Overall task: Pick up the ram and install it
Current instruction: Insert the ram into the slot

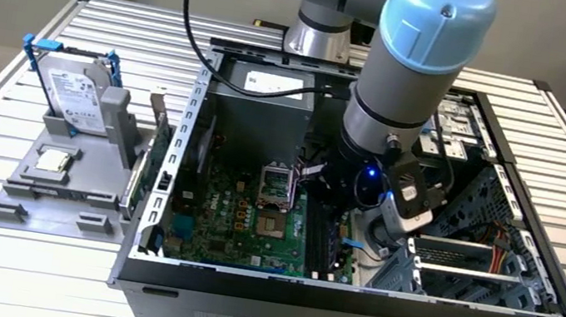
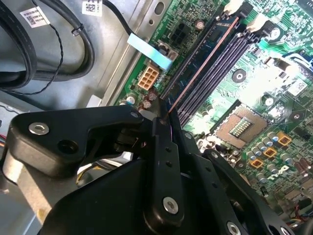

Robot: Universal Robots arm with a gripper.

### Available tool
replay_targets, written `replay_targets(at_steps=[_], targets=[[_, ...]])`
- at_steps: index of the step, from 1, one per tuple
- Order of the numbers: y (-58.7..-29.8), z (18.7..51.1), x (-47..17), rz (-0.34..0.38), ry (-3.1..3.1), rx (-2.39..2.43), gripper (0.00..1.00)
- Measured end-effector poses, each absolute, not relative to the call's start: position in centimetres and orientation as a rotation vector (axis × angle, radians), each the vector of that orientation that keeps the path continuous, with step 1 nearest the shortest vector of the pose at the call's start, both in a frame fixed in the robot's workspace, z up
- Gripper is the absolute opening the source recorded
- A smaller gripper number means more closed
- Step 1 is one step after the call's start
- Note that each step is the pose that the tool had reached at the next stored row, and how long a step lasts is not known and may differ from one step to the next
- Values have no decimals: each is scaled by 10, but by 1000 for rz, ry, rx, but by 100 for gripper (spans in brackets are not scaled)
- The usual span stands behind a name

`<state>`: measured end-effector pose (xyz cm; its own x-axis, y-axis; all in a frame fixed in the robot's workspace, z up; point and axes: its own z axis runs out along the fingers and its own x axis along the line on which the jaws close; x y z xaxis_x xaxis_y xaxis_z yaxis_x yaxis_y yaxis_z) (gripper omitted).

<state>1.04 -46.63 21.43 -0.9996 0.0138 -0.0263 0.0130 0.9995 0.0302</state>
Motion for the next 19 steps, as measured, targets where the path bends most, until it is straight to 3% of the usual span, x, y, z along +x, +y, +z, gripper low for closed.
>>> replay_targets(at_steps=[19], targets=[[-466, 208, 10, 25, 3115, -2, 0]])
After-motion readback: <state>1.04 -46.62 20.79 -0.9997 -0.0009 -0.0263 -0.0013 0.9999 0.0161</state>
